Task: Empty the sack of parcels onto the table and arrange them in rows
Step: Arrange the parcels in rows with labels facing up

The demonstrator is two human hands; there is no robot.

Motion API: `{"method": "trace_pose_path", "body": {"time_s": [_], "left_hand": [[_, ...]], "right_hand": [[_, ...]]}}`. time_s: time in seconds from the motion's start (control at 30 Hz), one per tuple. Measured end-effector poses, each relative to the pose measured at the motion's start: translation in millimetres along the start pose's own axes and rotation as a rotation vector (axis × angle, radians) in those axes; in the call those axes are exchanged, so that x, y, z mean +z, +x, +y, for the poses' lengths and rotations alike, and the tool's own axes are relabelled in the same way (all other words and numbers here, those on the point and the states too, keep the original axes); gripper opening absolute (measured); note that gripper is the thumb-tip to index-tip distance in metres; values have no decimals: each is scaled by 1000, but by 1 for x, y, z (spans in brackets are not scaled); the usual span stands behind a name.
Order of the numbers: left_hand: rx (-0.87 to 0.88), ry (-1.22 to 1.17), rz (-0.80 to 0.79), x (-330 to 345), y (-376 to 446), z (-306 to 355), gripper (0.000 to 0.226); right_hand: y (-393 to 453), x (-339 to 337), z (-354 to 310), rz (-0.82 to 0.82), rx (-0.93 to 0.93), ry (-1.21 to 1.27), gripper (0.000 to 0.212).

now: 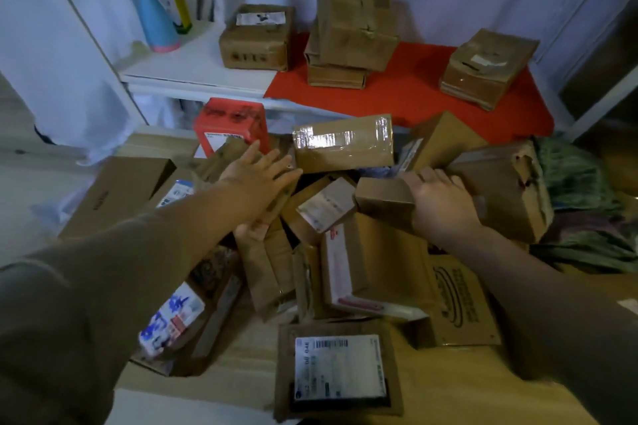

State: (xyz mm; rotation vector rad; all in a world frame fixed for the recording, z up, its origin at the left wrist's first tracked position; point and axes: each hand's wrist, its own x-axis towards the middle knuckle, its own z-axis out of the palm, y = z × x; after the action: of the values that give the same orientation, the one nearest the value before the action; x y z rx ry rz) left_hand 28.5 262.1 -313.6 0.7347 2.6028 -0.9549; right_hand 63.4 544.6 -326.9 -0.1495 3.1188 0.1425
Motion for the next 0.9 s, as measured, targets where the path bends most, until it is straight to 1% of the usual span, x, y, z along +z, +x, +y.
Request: {"method": "trace_pose_path", "body": {"time_s": [0.07, 0.13, 0.2, 0.3, 0.37, 0.5, 0.53, 0.6, 0.67, 0.77, 0.83, 0.9], "left_hand": [[68, -29, -14, 1, 6, -6, 112], [131, -78, 27, 1, 8, -13, 123], [119, -203, 96, 0, 3, -21, 125], [-34, -485, 283, -6, -12, -34, 126], [-148, -758, 361, -7, -23, -40, 129], [-402, -1328, 447, 6, -40, -41, 129], [-447, -1442, 468, 7, -43, -36, 128], [-510, -1598, 488, 2, -47, -23, 127], [-522, -1732, 504, -16, -45, -7, 123], [-499, -1864, 574, -56, -38, 20, 105], [-515, -1984, 565, -88, -35, 41, 92], [-496, -2132, 514, -112, -29, 63, 72]], "right_hand": [[0, 0, -7, 35, -7, 33, 63], [1, 0, -12, 62, -15, 59, 64], [5, 0, -15, 89, -21, 72, 64], [10, -6, -17, 150, -11, 67, 58], [15, -12, -18, 212, -21, 79, 53], [20, -24, -21, 319, -34, 162, 49], [18, -27, -19, 339, -39, 190, 47], [10, -32, -11, 364, -44, 240, 47], [-2, -33, 3, 385, -35, 299, 49], [-24, -33, 32, 431, 12, 407, 54], [-41, -33, 51, 453, 65, 488, 57], [-61, -29, 70, 471, 119, 540, 57]]}}
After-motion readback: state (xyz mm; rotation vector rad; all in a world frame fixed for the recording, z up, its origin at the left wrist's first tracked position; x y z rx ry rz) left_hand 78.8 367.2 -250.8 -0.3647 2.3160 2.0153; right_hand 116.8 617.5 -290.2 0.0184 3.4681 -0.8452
